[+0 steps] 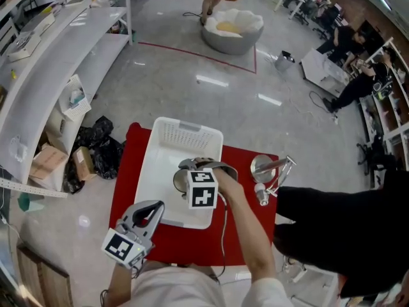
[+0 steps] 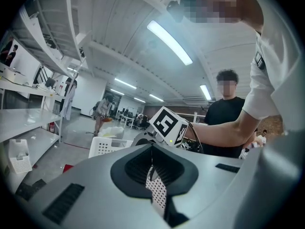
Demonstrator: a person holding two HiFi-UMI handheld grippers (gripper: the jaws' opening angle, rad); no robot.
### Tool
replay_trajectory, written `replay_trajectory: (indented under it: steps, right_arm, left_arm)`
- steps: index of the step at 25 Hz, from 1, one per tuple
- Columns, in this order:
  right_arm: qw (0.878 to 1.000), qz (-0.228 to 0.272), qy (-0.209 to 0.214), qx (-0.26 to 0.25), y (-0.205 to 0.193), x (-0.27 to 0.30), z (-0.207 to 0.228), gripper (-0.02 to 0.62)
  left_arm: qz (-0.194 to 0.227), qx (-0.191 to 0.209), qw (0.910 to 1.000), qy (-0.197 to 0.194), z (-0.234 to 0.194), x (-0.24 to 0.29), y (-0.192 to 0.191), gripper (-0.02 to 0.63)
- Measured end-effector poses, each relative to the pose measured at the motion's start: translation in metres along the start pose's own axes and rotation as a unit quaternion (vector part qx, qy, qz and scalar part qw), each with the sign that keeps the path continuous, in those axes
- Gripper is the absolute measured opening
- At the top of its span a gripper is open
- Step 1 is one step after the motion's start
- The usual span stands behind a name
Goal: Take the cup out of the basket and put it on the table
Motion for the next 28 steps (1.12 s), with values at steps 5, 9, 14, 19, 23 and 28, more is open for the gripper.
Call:
replay_trajectory:
  steps: [5, 9, 14, 19, 23, 28]
  right_arm:
    - [1.0, 0.007, -0.009, 0.011, -0.006, -0.017, -0.007, 0.411]
    - [1.0, 0.012, -0.016, 0.019, -0.008, -0.03, -0.013, 0.411]
    - [0.999, 0.016, -0.026, 0.029, -0.013, -0.044, -0.022, 0.411]
    - [0.998, 0.019, -0.036, 0.042, -0.02, -0.061, -0.029, 0.411]
    - [0.997, 0.023, -0.048, 0.057, -0.03, -0.075, -0.037, 0.411]
    - [0.995, 0.026, -0.06, 0.079, -0.047, -0.09, -0.046, 0.411]
  left_arm:
    - [0.004, 0.007, 0.9999, -0.013, 0.009, 0.003, 0.001, 0.011]
    - [0.005, 0.011, 0.9997, -0.023, 0.014, 0.003, 0.003, 0.011]
    - [0.008, 0.014, 0.9992, -0.036, 0.025, 0.004, 0.006, 0.011]
    - [0.01, 0.023, 0.9984, -0.051, 0.033, 0.007, 0.008, 0.011]
    - [0.012, 0.025, 0.9976, -0.063, 0.042, 0.01, 0.011, 0.011]
    - [0.015, 0.03, 0.9964, -0.078, 0.055, 0.015, 0.014, 0.011]
Point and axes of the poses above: the fingertips, and each gripper's own axes: x forward along the fingers, z to its right, y out of its top, the point moved 2 cm from there along -x, backward along the fingers, and after that the axes turned 11 degrees about x, right-handed, at the moved point
